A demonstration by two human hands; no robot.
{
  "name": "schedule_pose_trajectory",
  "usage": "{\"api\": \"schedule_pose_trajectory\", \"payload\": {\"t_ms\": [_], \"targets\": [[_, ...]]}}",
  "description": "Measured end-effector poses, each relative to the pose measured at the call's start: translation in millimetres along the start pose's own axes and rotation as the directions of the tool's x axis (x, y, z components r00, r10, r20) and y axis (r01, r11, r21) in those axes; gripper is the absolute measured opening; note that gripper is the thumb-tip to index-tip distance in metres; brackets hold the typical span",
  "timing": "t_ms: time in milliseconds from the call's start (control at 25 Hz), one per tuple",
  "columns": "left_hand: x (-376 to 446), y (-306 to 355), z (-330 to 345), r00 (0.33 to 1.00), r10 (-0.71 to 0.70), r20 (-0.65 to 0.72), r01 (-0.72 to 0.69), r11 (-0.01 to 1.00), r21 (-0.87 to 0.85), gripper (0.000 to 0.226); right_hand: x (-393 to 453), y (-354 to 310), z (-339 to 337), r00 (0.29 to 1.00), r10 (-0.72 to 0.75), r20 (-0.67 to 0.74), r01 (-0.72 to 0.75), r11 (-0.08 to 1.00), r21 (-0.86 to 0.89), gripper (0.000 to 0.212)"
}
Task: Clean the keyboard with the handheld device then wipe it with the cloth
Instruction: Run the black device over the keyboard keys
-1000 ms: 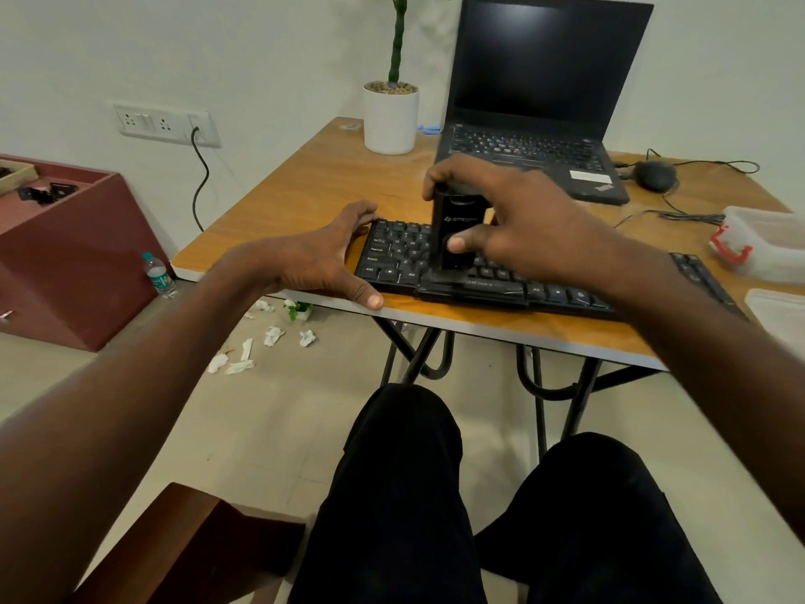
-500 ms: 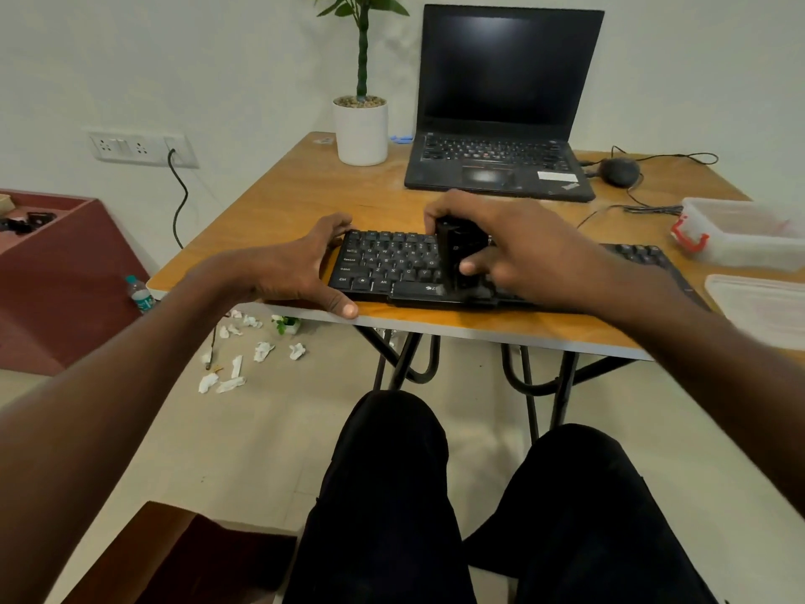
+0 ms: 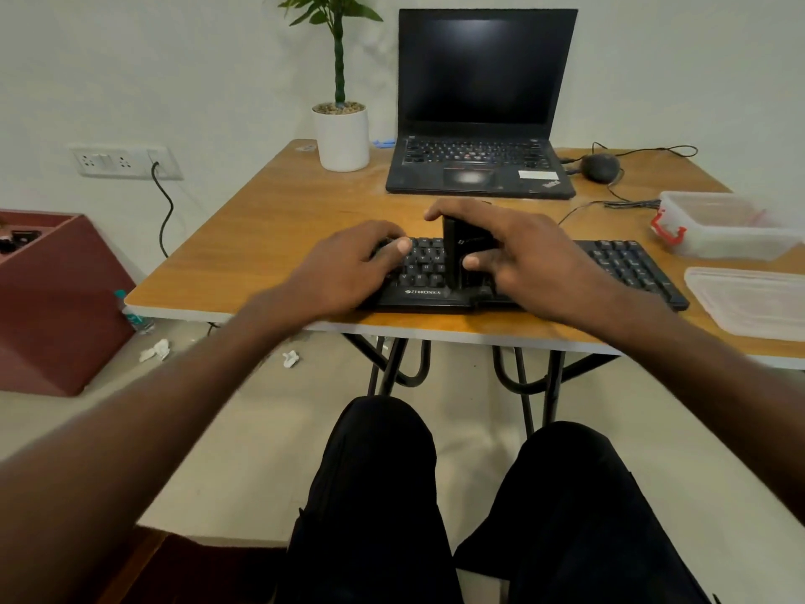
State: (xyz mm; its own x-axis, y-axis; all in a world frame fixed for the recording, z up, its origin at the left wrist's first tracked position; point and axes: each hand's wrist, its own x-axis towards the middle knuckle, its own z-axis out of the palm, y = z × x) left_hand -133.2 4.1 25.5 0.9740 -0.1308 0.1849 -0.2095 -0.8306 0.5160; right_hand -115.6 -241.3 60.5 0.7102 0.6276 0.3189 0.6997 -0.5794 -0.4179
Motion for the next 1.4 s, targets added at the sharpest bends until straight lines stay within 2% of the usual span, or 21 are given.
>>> {"api": "schedule_pose_trajectory", "payload": {"t_ms": [80, 160, 240, 280, 320, 400, 480, 520, 560, 640, 720, 800, 840, 920, 1000, 1120, 1200, 1280, 1360, 1400], "targets": [[-5, -1, 26, 0.986, 0.077, -0.145, -0.052, 0.984, 0.171, 0.035, 0, 10, -10, 0.994, 0.110, 0.021, -0.108, 0.989, -0.099, 0.063], [-10, -8, 42, 0.965, 0.142, -0.221, -0.078, 0.958, 0.277, 0.031, 1, 12, -12, 0.987, 0.154, -0.036, -0.158, 0.963, -0.220, 0.063], [-14, -13, 49, 0.943, 0.179, -0.279, -0.092, 0.950, 0.298, 0.030, -4, -2, -2, 0.998, 0.058, -0.037, -0.060, 0.996, -0.066, 0.060], [-14, -13, 51, 0.934, 0.188, -0.305, -0.089, 0.946, 0.311, 0.030, -7, -8, 3, 1.000, -0.008, 0.003, 0.007, 1.000, 0.023, 0.059], [-15, -13, 53, 0.927, 0.191, -0.322, -0.080, 0.941, 0.329, 0.031, -8, -12, 5, 0.997, -0.049, 0.059, 0.047, 0.998, 0.037, 0.060], [-15, -12, 56, 0.923, 0.193, -0.332, -0.070, 0.935, 0.349, 0.031, 0, -8, -7, 0.987, -0.008, 0.161, 0.035, 0.985, -0.166, 0.064], [-15, -12, 56, 0.926, 0.178, -0.333, -0.058, 0.939, 0.340, 0.033, 7, -2, -15, 0.988, 0.084, 0.133, -0.037, 0.946, -0.322, 0.065], [-15, -12, 56, 0.927, 0.171, -0.333, -0.053, 0.941, 0.335, 0.033, 5, -2, -13, 0.995, 0.065, 0.076, -0.042, 0.959, -0.280, 0.063], [-16, -12, 56, 0.928, 0.167, -0.332, -0.050, 0.941, 0.335, 0.034, 0, -7, -7, 0.999, 0.028, 0.036, -0.022, 0.987, -0.159, 0.060], [-17, -10, 57, 0.932, 0.164, -0.323, -0.043, 0.935, 0.353, 0.035, -6, -9, 3, 0.999, -0.030, 0.030, 0.029, 0.999, 0.030, 0.057], [-17, -8, 56, 0.936, 0.147, -0.319, -0.022, 0.931, 0.366, 0.036, -2, -2, -2, 0.996, 0.036, 0.077, -0.032, 0.998, -0.057, 0.060], [-13, 0, 55, 0.937, 0.099, -0.334, 0.031, 0.931, 0.363, 0.036, 5, 9, -11, 0.992, 0.123, 0.026, -0.114, 0.965, -0.236, 0.065], [-9, 7, 57, 0.934, 0.078, -0.349, 0.053, 0.935, 0.352, 0.036, 6, 10, -12, 0.992, 0.114, -0.051, -0.123, 0.967, -0.223, 0.066], [-2, 19, 66, 0.933, 0.081, -0.352, 0.043, 0.943, 0.329, 0.036, 3, 10, -7, 0.988, 0.061, -0.139, -0.069, 0.996, -0.052, 0.065], [-3, 24, 80, 0.939, 0.118, -0.322, 0.001, 0.938, 0.346, 0.039, 1, 13, -4, 0.994, 0.073, -0.077, -0.075, 0.997, -0.023, 0.065], [-5, 18, 86, 0.947, 0.116, -0.300, -0.001, 0.933, 0.360, 0.042, 1, 26, -25, 0.972, 0.233, 0.037, -0.224, 0.961, -0.163, 0.064], [-5, 19, 87, 0.948, 0.106, -0.302, 0.006, 0.937, 0.349, 0.042, 1, 30, -38, 0.951, 0.307, 0.038, -0.290, 0.927, -0.236, 0.062], [-6, 19, 87, 0.947, 0.103, -0.305, 0.015, 0.931, 0.364, 0.041, -3, 22, -34, 0.977, 0.211, 0.005, -0.206, 0.957, -0.204, 0.062], [-6, 19, 87, 0.947, 0.105, -0.305, 0.016, 0.929, 0.369, 0.041, -13, 18, -28, 0.992, 0.125, 0.033, -0.121, 0.987, -0.107, 0.061], [-6, 19, 87, 0.947, 0.105, -0.305, 0.015, 0.930, 0.367, 0.041, -17, 19, -31, 0.991, 0.118, 0.056, -0.111, 0.988, -0.111, 0.060]]}}
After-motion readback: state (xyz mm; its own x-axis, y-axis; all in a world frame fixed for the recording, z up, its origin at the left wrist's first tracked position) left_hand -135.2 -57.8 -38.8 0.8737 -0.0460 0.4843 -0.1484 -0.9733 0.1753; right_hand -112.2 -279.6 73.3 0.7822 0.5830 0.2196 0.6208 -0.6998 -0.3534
